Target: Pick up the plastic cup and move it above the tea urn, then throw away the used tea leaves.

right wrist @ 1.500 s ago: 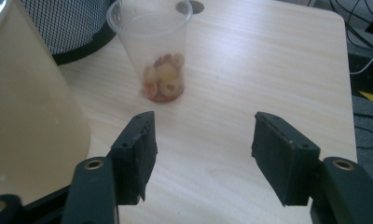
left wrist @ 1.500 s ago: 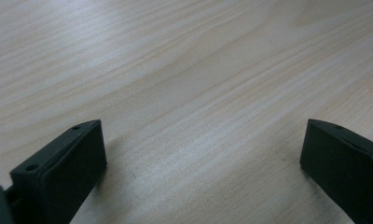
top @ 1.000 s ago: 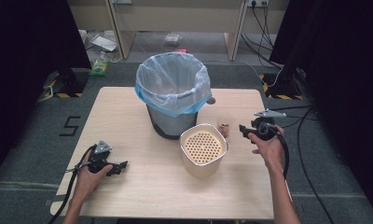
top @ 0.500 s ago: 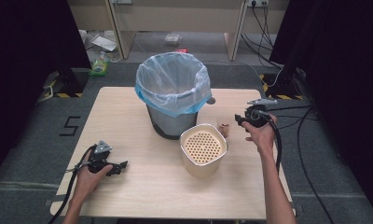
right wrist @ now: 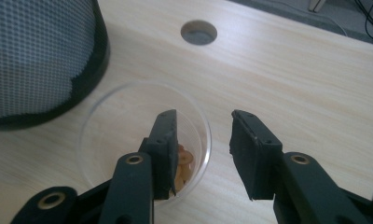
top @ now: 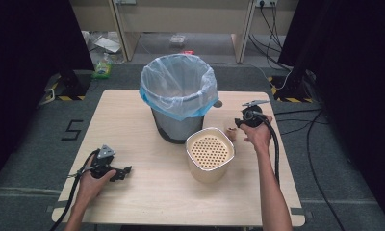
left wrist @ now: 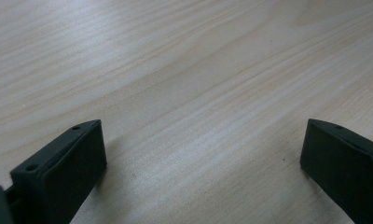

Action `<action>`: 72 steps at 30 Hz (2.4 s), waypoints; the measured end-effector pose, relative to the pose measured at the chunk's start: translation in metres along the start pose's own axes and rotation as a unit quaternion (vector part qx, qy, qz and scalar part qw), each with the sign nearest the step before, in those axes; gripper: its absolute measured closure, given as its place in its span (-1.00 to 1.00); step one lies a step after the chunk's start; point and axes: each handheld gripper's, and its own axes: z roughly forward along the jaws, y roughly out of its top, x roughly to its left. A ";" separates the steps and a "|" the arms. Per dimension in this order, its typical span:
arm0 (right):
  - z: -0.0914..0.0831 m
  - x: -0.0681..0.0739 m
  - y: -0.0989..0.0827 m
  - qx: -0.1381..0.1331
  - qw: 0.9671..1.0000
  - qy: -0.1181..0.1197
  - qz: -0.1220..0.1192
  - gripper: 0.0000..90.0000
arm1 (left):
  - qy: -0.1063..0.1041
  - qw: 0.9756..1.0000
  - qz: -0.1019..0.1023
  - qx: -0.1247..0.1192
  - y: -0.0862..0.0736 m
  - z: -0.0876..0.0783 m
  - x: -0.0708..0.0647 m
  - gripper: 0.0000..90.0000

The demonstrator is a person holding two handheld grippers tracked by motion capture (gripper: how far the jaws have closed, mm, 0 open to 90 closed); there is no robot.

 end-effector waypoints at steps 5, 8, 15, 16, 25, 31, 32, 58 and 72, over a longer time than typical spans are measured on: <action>0.010 0.002 -0.002 0.014 1.000 0.001 -0.009 0.48 | 0.000 1.000 0.000 0.000 0.000 0.000 0.000 -1.00; 0.013 0.003 -0.003 0.018 1.000 0.003 -0.008 0.49 | 0.000 1.000 0.000 0.000 0.000 0.000 0.000 -1.00; 0.020 -0.001 -0.005 0.024 0.999 0.023 0.001 0.71 | 0.000 1.000 0.000 0.000 0.000 0.000 0.000 -1.00; 0.019 -0.001 -0.006 0.022 0.999 0.029 -0.001 0.80 | 0.000 1.000 0.000 0.000 0.000 0.000 0.000 -1.00; 0.001 0.003 -0.004 -0.010 0.999 0.044 -0.027 0.91 | 0.000 1.000 0.000 0.000 0.000 0.000 0.000 -1.00; -0.019 0.005 0.005 -0.040 0.997 0.032 -0.053 0.92 | 0.000 1.000 0.000 0.000 0.000 0.000 0.000 -1.00; -0.025 0.006 0.007 -0.047 0.997 0.030 -0.057 0.92 | 0.000 1.000 0.000 0.000 0.000 0.000 0.000 -1.00; -0.129 0.080 0.002 -0.221 0.938 -0.066 -0.258 0.92 | 0.001 1.000 0.000 0.000 0.000 0.000 0.000 -1.00; -0.111 0.128 -0.037 -0.237 0.827 -0.219 -0.461 0.94 | 0.001 1.000 0.000 0.000 0.000 0.000 0.000 -1.00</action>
